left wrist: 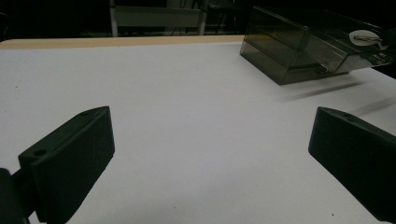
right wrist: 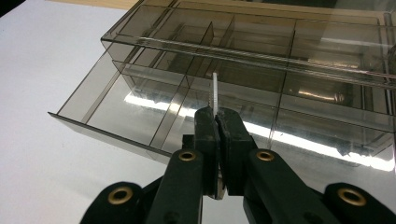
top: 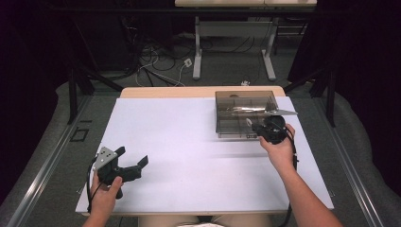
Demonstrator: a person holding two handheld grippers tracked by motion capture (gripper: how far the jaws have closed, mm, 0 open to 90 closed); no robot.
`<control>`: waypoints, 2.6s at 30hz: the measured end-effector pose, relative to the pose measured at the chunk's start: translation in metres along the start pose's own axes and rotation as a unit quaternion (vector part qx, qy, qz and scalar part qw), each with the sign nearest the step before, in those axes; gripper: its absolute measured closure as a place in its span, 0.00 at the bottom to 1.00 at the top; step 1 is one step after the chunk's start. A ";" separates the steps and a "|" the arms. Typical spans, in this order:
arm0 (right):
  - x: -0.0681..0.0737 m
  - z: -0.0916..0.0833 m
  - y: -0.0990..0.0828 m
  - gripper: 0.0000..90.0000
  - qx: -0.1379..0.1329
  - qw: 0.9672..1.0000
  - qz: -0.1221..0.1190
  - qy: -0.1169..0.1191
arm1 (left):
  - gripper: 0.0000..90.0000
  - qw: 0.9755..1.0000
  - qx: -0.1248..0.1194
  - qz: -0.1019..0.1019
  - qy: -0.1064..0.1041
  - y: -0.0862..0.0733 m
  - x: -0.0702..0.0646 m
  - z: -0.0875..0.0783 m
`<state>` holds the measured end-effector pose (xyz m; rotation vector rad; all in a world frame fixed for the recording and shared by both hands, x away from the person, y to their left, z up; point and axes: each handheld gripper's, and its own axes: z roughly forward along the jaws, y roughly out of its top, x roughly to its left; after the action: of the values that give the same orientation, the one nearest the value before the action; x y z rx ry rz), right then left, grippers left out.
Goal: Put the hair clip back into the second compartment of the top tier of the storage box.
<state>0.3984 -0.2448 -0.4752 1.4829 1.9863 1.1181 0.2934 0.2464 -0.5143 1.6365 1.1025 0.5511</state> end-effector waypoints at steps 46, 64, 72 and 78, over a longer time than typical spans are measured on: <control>0.004 -0.003 -0.002 0.35 -0.037 0.999 -0.012 -0.016 | 0.00 1.000 0.000 -0.001 0.001 0.000 0.000 -0.001; 0.013 -0.016 -0.004 0.17 -0.042 0.999 -0.016 -0.004 | 0.00 1.000 0.001 -0.002 0.000 0.000 0.000 -0.001; 0.020 -0.026 -0.007 0.16 -0.049 0.999 -0.022 0.002 | 0.00 1.000 -0.001 -0.002 -0.001 0.000 0.000 0.000; 0.023 -0.037 -0.010 0.17 -0.062 0.998 -0.031 0.004 | 0.00 1.000 0.000 -0.001 0.000 0.000 -0.001 0.000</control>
<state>0.3578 -0.2378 -0.4591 1.3475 1.9176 1.1988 0.2929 0.2460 -0.5142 1.6347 1.1034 0.5494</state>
